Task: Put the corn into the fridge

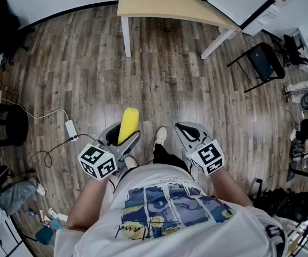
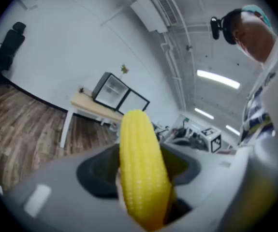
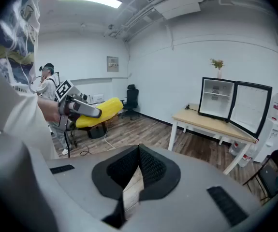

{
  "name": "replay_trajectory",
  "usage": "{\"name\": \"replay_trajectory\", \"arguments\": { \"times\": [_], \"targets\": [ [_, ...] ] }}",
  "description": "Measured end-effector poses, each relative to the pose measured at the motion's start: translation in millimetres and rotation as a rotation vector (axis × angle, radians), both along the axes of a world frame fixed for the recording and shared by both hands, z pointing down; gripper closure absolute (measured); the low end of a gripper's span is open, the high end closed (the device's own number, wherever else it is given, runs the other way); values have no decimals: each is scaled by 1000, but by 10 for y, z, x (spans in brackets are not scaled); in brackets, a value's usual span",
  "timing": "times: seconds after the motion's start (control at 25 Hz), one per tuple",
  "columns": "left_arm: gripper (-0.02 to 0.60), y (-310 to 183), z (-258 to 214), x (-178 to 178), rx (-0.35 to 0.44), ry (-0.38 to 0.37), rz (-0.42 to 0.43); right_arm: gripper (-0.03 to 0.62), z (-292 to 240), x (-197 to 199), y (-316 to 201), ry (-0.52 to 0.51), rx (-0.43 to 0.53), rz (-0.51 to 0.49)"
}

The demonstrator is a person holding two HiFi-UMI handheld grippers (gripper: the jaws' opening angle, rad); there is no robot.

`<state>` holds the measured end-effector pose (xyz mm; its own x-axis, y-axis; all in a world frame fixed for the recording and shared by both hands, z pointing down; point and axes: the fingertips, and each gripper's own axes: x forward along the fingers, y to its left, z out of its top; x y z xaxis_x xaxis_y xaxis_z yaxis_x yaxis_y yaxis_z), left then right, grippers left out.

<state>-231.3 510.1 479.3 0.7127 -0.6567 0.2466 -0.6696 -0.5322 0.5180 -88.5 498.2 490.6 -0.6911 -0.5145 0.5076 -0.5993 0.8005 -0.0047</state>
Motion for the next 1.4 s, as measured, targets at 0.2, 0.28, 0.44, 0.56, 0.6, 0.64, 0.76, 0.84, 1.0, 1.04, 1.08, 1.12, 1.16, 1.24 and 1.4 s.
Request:
{"name": "replay_trajectory", "arguments": {
  "times": [0.2,0.28,0.44,0.56,0.6,0.64,0.76,0.84,1.0,1.04,1.08,1.12,1.16,1.24,1.4],
  "targets": [
    [319,-476,-173,686,2,-21,43,583,-137,546,-459,-20,7,22],
    [319,-707,-231,888,6,-28,58,583,-155,736,-666,-32,10,28],
    [319,-1122,-292,1226,7,-48,69,583,-192,1087,-1028,-61,24,42],
    [319,-1396,-320,1476,9,-47,74,582,-151,1354,-1282,-71,16,53],
    [319,-1467,-321,1547,7,-49,77,581,-142,1433,-1346,-78,13,65],
    [319,-1530,-319,1608,3,-54,82,580,-139,1501,-1399,-87,12,78],
    [319,-1753,-290,1729,-17,-67,94,491,-135,1640,-1572,-112,15,117],
    [319,-1940,-263,1767,-34,-71,98,528,-147,1693,-1714,-140,13,147],
    [319,-2361,-223,1806,-37,-78,120,569,-142,1737,-1996,-153,11,182],
    [319,-2495,-210,1819,-34,-77,129,572,-135,1756,-2087,-147,11,194],
    [319,-2638,-200,1832,-31,-71,140,576,-129,1776,-2186,-139,11,208],
    [319,-2781,-192,1842,-27,-63,152,577,-126,1792,-2287,-131,11,221],
    [319,-2924,-180,1846,-25,-54,164,579,-128,1804,-2390,-123,12,235],
    [319,-3221,-143,1843,-26,-41,186,580,-156,1828,-2611,-110,13,266],
    [319,-3907,-181,1860,-14,-41,221,582,-249,1862,-3142,-92,13,324]
  ]
}}
